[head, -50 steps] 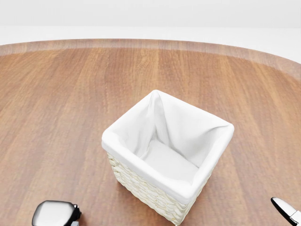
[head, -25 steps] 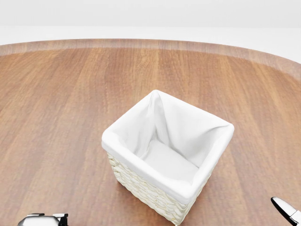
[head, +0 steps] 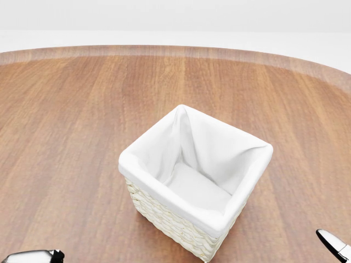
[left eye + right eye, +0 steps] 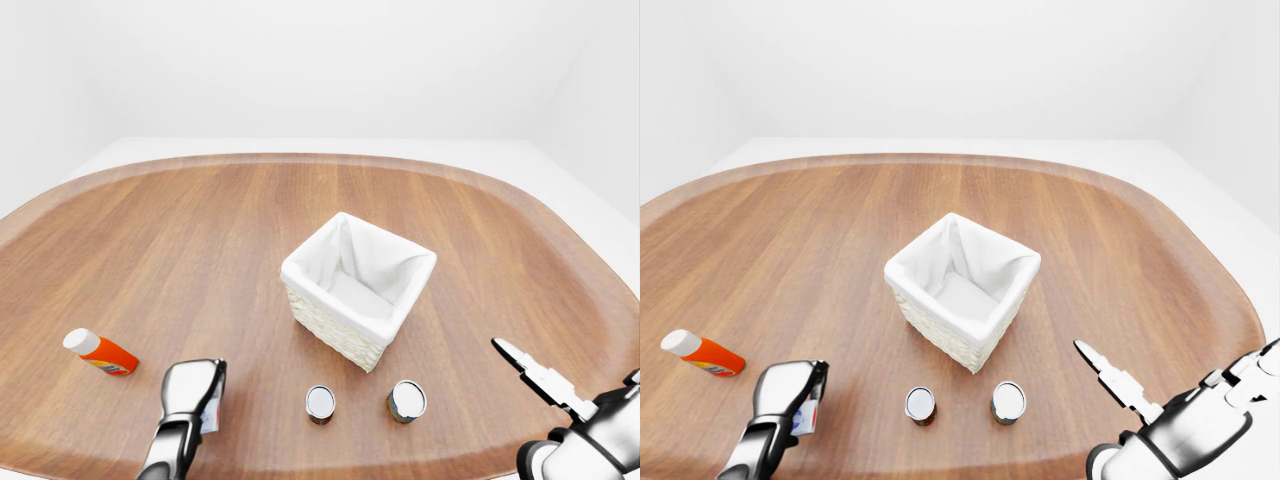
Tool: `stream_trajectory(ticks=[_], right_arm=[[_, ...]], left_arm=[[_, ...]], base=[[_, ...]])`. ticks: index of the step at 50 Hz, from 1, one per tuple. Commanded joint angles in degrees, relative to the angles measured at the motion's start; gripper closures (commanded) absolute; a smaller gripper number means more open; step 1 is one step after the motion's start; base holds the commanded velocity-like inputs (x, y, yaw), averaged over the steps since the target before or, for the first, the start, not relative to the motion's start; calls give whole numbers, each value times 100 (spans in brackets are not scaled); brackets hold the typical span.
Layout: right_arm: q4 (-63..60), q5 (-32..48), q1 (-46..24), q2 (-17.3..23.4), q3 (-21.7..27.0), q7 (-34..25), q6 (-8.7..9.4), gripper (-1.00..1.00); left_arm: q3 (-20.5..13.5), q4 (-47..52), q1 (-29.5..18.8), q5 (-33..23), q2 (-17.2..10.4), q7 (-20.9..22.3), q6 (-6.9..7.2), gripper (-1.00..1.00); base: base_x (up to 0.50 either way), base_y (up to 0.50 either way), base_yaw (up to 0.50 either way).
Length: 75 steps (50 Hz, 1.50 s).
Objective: Pick up the alphabet soup and the cream cheese box, and put them in the basket.
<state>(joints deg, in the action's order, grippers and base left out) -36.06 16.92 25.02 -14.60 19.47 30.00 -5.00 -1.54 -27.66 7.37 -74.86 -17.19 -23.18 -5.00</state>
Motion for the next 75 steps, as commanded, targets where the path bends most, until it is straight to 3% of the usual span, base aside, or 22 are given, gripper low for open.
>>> stream_trajectory(ticks=[1,10,23,26,27,29,36,38,44,46,49,51,53,61,67,75], right_arm=[[8,-9,2,4,0,0,0,-100],[-30,-33,-1,-4,8,0,0,-100],[-4,-68,-34,12,26,0,0,-100],[-17,-67,-36,10,23,0,0,-100],[-12,-77,-41,13,32,0,0,-100],[9,-90,-49,18,43,0,0,-100],[12,-85,-41,15,44,0,0,-100],[11,-81,-46,15,43,0,0,-100],[27,-97,-52,20,53,0,0,-100],[30,-103,-47,16,54,0,0,-100],[7,-124,-37,6,63,0,0,-100],[15,-128,-41,4,70,0,0,-100],[-1,-126,-42,0,68,0,0,-100],[-58,-126,-32,-15,60,0,0,-100],[-82,-143,-32,-19,63,0,0,-100],[-94,-171,-35,-22,76,0,0,-100]], left_arm=[[-368,1193,285,139,150,660,0,100],[-699,2475,276,200,406,1700,0,100],[-856,3888,-70,561,711,3002,0,100],[-858,4072,-174,692,767,3145,0,100],[-854,4170,-271,484,820,3216,0,100],[-821,4302,-277,715,807,3374,0,100],[-702,4554,-502,760,833,3705,0,100],[-645,4504,-604,509,803,3710,0,100],[-572,4560,-808,660,838,3999,0,100],[-547,4566,-867,680,836,4046,39,100],[-519,4651,-1131,826,886,4389,346,100],[-485,4653,-1227,897,873,4526,479,100],[-439,4643,-1316,867,844,4541,549,100],[-80,5240,-1967,552,999,5332,985,100],[197,5329,-2618,248,1200,5863,1000,100],[378,5216,-3277,359,1438,6318,1000,100]], base=[[0,0,0],[0,0,0],[0,0,0],[0,0,0],[0,0,0],[0,0,0],[0,0,0],[0,0,0],[0,0,0],[0,0,0],[0,0,0],[0,0,0],[0,0,0],[0,0,0],[0,0,0],[0,0,0]])
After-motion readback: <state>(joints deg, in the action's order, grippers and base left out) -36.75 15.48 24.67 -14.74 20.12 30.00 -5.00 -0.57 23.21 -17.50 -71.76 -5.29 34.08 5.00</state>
